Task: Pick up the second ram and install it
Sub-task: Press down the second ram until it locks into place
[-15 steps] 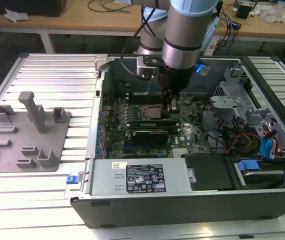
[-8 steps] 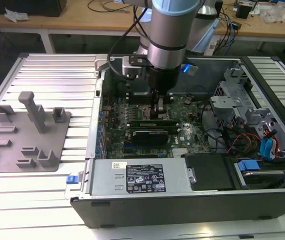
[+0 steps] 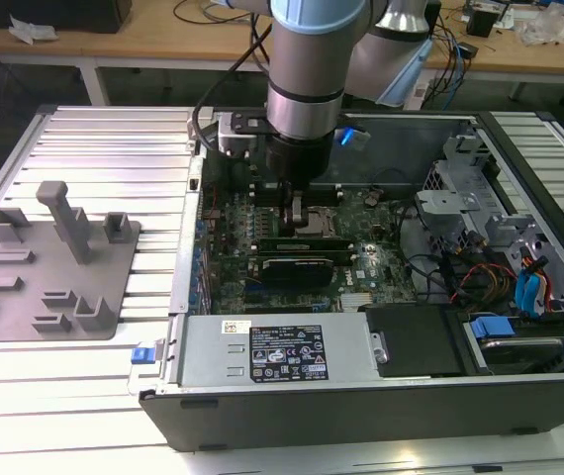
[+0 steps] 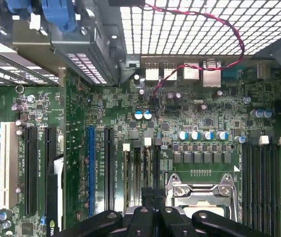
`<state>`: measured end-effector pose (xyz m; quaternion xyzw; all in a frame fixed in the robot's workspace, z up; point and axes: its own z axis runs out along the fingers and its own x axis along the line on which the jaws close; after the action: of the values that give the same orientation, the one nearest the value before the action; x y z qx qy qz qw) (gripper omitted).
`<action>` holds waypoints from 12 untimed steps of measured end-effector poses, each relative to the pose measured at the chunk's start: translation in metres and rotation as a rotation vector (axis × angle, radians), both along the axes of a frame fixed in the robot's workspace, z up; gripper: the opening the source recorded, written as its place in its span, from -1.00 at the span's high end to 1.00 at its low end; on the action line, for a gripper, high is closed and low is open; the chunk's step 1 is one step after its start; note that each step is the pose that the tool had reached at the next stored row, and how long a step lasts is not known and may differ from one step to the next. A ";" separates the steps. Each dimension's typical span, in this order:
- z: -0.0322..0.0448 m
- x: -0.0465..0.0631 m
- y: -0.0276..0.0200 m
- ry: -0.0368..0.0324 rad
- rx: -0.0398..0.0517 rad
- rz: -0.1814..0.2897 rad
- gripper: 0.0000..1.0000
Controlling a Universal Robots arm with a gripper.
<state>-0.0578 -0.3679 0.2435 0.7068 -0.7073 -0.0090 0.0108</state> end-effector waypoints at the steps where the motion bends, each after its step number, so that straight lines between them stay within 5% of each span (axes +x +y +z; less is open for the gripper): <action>1: -0.0006 0.000 0.0001 -0.0002 0.0004 0.000 0.84; 5: -0.0105 0.000 0.0009 0.0002 -0.0003 0.000 0.84; 12: -0.0144 0.000 0.0009 0.0002 -0.0002 0.000 0.84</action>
<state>-0.0578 -0.3670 0.2291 0.7068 -0.7073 -0.0090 0.0109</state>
